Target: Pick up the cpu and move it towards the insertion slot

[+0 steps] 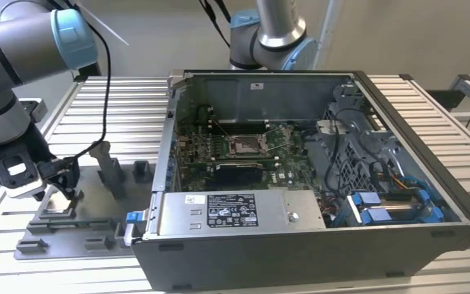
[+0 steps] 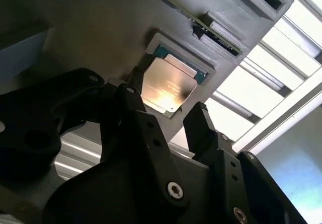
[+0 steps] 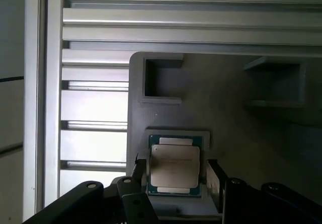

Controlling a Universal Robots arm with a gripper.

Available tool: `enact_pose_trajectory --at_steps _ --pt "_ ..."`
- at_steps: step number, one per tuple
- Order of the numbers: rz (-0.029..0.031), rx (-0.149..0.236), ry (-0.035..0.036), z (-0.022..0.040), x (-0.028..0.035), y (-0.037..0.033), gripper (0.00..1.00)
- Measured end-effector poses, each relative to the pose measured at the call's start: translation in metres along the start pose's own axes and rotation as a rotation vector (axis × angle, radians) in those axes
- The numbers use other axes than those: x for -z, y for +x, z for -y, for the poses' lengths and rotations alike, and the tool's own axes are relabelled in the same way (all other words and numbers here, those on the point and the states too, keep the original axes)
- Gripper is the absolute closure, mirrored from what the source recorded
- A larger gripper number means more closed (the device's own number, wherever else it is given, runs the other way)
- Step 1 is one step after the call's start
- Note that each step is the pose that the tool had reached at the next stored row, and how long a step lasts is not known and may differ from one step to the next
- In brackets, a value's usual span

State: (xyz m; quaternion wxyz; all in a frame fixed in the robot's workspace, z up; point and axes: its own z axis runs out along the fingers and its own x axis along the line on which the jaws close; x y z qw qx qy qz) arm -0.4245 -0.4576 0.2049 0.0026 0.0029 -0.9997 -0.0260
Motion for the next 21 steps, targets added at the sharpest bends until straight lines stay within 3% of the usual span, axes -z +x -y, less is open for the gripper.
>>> enact_pose_trajectory --at_steps 21 --pt "0.0002 0.000 -0.0001 0.0012 -0.0145 0.0005 0.00"
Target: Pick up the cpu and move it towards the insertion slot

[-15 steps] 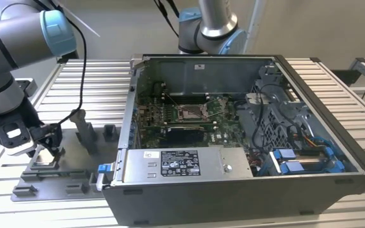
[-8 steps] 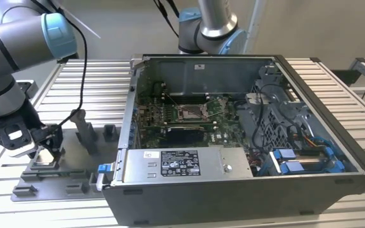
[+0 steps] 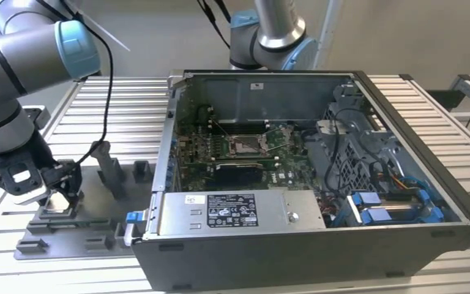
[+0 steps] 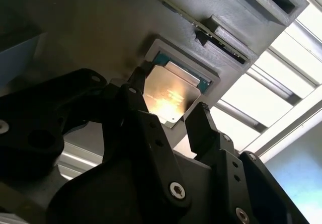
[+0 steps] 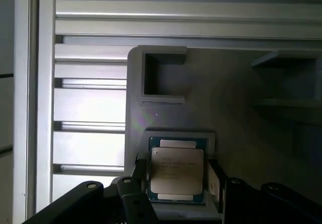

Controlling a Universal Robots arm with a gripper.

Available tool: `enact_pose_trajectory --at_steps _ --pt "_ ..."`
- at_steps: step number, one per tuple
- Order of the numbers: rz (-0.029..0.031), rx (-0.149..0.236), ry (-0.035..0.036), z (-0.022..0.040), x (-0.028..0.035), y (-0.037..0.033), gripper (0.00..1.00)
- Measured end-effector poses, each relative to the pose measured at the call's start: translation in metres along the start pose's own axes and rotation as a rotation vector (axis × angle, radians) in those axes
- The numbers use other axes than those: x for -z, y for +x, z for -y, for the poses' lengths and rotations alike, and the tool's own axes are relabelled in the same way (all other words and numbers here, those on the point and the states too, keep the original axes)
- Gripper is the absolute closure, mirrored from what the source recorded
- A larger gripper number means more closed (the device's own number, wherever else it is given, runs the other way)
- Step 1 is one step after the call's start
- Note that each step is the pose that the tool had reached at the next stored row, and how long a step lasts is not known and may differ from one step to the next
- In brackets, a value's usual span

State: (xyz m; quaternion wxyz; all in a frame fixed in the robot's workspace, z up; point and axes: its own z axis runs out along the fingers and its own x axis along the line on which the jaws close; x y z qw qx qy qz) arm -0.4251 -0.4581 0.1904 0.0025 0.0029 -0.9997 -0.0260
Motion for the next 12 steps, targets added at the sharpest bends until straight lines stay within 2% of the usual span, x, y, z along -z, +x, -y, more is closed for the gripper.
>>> enact_pose_trajectory --at_steps 12 --pt "0.0000 0.000 0.0000 0.0002 -0.0031 0.0000 0.00"
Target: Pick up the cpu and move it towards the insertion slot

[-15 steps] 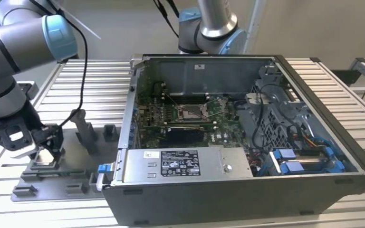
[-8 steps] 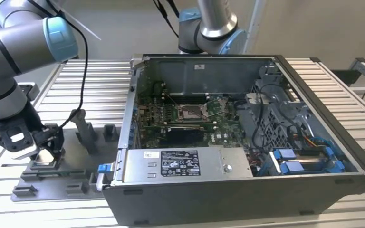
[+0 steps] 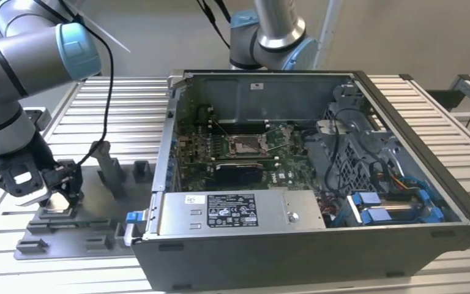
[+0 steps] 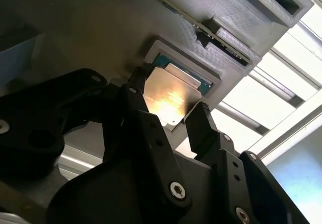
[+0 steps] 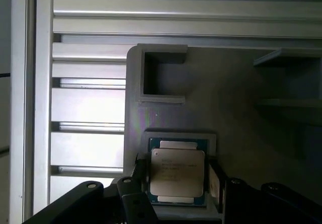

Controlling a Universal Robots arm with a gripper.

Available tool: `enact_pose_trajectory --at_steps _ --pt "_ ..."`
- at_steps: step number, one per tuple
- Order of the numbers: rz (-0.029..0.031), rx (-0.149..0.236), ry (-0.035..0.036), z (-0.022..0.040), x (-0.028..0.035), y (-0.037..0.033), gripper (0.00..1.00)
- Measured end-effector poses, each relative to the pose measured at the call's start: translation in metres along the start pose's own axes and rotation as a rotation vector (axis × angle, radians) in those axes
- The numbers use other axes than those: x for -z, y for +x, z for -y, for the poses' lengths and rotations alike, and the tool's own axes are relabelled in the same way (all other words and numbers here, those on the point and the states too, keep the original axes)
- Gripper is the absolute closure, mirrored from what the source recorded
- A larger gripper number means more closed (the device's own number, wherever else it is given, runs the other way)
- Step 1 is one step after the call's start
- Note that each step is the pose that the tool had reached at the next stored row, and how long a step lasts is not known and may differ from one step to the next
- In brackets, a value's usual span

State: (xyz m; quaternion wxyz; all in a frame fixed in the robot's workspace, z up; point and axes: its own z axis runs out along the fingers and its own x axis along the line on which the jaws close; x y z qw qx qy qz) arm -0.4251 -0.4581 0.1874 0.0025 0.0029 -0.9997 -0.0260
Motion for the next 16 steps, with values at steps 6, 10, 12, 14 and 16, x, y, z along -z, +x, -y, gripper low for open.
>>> enact_pose_trajectory --at_steps 6,10,12,14,16 --pt "0.0000 0.000 0.0000 0.0000 -0.0002 0.0000 0.00" --pt "-0.0001 0.000 0.0001 0.0000 -0.0002 0.0000 1.00" --pt "0.0000 0.000 0.0000 0.0000 -0.0003 0.0000 1.00" --pt "0.0000 0.000 0.0000 0.0000 -0.0004 0.0000 1.00" --pt "0.0000 0.000 0.0001 0.0000 -0.0004 0.0000 1.00"
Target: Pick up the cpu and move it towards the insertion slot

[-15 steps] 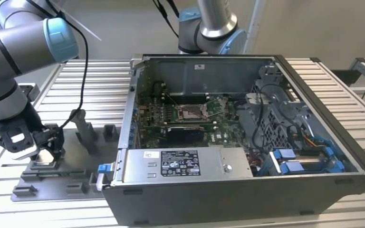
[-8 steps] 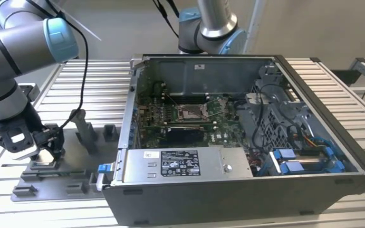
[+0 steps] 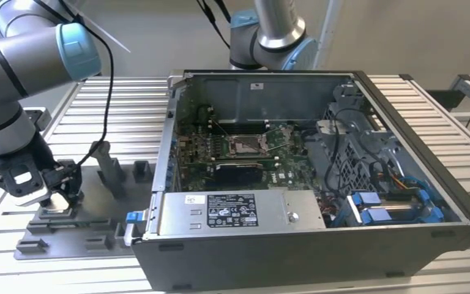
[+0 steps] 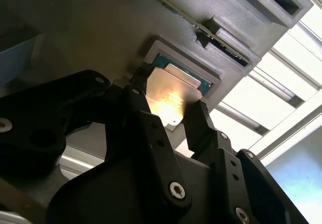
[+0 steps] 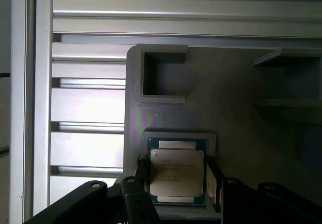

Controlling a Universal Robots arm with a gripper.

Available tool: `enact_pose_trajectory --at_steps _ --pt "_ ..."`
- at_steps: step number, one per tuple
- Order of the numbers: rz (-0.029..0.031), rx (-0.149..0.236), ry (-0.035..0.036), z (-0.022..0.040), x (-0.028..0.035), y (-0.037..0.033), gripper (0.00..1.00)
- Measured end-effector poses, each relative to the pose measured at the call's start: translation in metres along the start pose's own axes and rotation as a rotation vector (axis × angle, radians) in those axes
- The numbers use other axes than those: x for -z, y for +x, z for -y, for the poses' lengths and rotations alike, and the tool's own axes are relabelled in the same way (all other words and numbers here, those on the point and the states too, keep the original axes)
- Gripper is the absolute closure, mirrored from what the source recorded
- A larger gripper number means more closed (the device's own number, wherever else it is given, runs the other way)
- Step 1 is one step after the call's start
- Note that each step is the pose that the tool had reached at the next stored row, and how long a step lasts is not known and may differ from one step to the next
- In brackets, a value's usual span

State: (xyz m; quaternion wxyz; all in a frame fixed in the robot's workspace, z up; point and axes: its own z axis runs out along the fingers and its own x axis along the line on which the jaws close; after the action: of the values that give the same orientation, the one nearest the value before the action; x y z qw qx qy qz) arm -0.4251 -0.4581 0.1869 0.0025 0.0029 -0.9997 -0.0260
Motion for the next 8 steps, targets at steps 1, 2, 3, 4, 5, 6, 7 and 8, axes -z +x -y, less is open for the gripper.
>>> enact_pose_trajectory --at_steps 1,2,3,4,5,6,7,8 --pt "0.0000 0.000 0.0000 0.0000 0.0000 0.0000 1.00" --pt "0.0002 0.000 -0.0002 0.0000 0.0004 0.0000 1.00" --pt "0.0007 0.000 -0.0006 -0.0001 0.0016 0.0000 1.00" --pt "0.0004 0.000 -0.0004 -0.0003 0.0042 0.0000 1.00" --pt "0.0001 0.000 -0.0002 -0.0004 0.0076 0.0001 1.00" --pt "0.0001 0.000 -0.0001 -0.0006 0.0115 0.0001 1.00" --pt "0.0000 0.000 -0.0001 -0.0008 0.0156 0.0001 1.00" --pt "0.0001 0.000 -0.0001 -0.0011 0.0201 0.0001 1.00"
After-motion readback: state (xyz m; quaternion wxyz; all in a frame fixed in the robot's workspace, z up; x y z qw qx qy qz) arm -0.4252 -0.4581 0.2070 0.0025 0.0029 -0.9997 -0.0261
